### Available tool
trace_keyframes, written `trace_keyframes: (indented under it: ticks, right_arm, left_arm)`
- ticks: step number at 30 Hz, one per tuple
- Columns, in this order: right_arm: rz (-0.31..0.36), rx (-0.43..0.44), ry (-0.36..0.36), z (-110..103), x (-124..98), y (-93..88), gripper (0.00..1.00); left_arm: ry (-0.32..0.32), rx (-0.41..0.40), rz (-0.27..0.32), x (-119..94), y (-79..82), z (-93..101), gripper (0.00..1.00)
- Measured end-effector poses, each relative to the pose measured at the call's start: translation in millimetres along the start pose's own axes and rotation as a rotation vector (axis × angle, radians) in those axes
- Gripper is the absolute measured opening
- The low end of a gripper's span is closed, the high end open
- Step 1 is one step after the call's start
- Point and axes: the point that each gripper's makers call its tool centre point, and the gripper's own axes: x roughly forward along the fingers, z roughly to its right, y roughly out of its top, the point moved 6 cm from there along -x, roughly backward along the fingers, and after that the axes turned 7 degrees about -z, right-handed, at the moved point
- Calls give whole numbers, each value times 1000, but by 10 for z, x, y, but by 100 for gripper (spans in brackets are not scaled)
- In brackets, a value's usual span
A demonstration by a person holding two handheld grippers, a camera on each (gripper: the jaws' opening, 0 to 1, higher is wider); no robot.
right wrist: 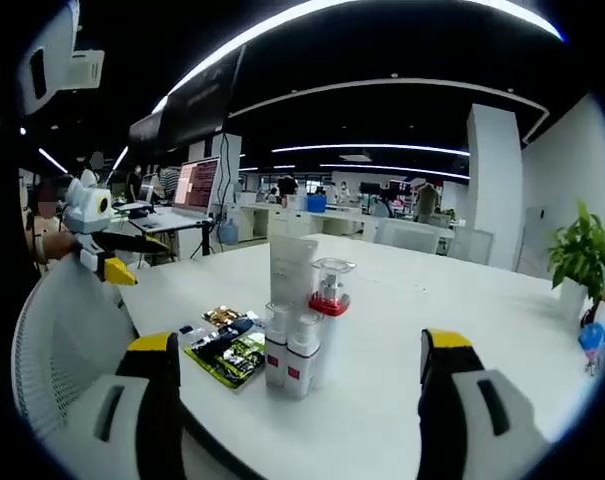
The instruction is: Arrange the skincare products in the storage area until every visible bottle or jar stands upright without overlapping.
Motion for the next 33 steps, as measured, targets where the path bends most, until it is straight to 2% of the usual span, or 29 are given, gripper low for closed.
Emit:
trace_keyframes:
  ticks: [4, 5, 7, 10, 13, 16, 18, 22, 33]
  right_arm:
    - [29, 27, -34, 53, -41, -13, 100]
    - [59, 16, -62, 80, -56, 22, 100]
    - [62, 12, -56, 69, -60, 19, 100]
    - [22, -24, -64, 77, -27, -50, 100]
    - [29, -44, -63, 82, -13, -49, 99]
    - [86, -41, -65, 86, -36, 2, 99]
    - [100, -29, -70, 108, -42, 2, 99]
    - [92, -15, -68, 120, -29, -15, 99]
    - [60, -55, -53, 93, -3, -35, 99]
  left_arm:
    - [16, 17, -13, 44, -26, -6, 97]
    - [24, 56, -38, 57, -48, 2, 97]
    - [53, 101, -63, 56, -71, -19, 97]
    - [47, 89, -53, 60, -65, -17, 97]
    - [59, 91, -58, 58, -78, -42, 97]
    - [72, 83, -46, 54, -71, -66, 97]
    - [72, 69, -33, 48, -63, -76, 97]
    - [67, 88, -31, 49, -62, -68, 97]
    - [89, 70, -42, 42, -79, -101, 97]
